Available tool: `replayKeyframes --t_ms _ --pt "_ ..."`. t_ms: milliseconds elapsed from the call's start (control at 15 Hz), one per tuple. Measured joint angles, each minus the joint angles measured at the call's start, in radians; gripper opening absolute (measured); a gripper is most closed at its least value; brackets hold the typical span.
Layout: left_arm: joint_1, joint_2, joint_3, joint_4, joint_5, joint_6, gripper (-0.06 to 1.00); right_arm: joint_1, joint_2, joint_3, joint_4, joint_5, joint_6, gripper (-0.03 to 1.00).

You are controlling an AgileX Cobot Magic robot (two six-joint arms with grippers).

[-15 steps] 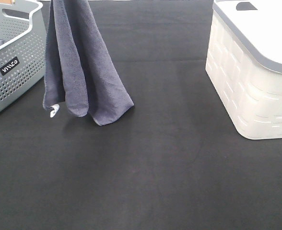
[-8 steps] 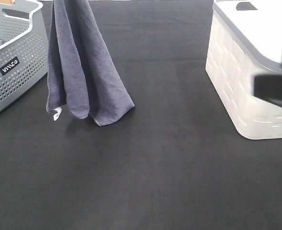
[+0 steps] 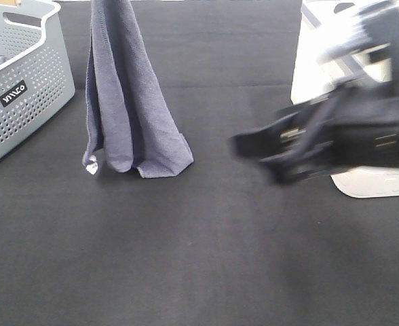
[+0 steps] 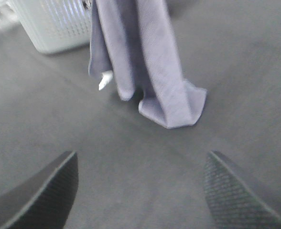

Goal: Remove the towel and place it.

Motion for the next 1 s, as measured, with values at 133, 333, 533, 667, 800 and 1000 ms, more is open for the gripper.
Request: replayKeyframes --t_ms 133,333,533,667,800,1000 --pt "0.0 0.0 -0.047 0.001 0.012 0.0 0.0 0.158 0.124 -0.074 0.039 -0.138 0.003 0.72" --pt "0.0 0.0 -0.112 0.001 0.057 -0.003 0.0 0.239 0.266 -0.191 0.052 -0.214 0.092 0.72" --pt "0.0 0.0 -0.144 0.001 0.115 -0.002 0.0 0.243 0.475 -0.345 0.053 -0.239 0.181 0.72" --pt "0.0 0.0 -0.144 0.001 0.119 0.0 0.0 0.243 0.521 -0.381 0.053 -0.238 0.183 0.72" --pt "0.0 0.0 -0.146 0.001 0.128 0.001 0.0 0.243 0.634 -0.504 0.05 -0.211 0.244 0.72" --pt "0.0 0.0 -0.146 0.001 0.128 0.004 0.0 0.264 0.707 -0.571 0.049 -0.218 0.36 0.7"
